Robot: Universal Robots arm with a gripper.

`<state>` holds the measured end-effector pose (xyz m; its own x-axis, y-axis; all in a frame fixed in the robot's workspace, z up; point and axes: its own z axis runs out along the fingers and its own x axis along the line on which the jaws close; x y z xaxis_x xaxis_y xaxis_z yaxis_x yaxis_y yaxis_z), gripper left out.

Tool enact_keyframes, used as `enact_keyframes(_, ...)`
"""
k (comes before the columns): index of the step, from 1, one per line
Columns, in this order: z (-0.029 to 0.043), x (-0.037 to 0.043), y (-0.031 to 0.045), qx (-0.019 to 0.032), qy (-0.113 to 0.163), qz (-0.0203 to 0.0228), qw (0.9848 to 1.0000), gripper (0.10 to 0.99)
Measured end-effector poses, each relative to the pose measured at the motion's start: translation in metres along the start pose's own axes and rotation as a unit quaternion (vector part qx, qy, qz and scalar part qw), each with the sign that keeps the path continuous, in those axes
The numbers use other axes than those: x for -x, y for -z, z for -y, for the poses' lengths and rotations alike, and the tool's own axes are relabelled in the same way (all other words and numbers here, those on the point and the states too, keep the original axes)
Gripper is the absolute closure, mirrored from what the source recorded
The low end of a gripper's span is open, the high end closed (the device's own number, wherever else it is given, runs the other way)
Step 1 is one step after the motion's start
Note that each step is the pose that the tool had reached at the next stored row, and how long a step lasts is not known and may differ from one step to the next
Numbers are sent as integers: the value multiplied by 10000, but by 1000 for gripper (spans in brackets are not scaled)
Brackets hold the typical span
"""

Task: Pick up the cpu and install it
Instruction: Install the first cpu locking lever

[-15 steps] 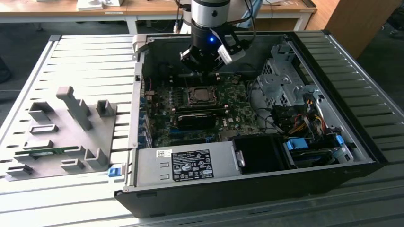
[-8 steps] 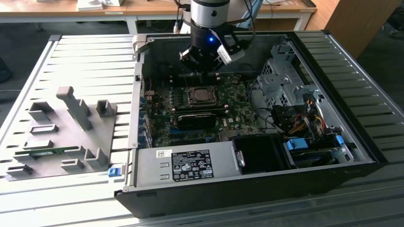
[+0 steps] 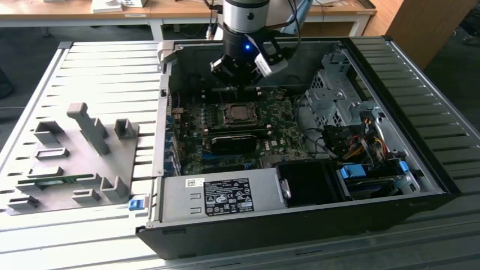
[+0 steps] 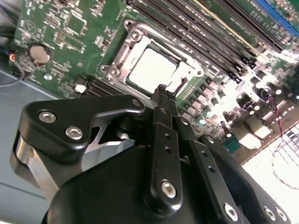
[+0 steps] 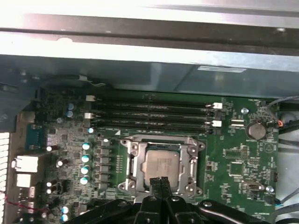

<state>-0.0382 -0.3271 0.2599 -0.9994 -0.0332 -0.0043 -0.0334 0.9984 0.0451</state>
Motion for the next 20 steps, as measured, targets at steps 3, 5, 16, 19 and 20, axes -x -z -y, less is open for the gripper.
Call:
enact_keyframes(3, -2, -61, -1, 0, 0, 0, 10000, 980)
enact_keyframes(5, -4, -113, -2, 0, 0, 0, 10000, 980)
enact_keyframes(16, -18, -275, -18, -1, -244, 11, 9997, 980)
enact_keyframes(19, -18, -284, -19, -1, -245, 11, 9997, 980)
enact_keyframes(20, -18, -286, -19, -1, -245, 11, 9997, 980)
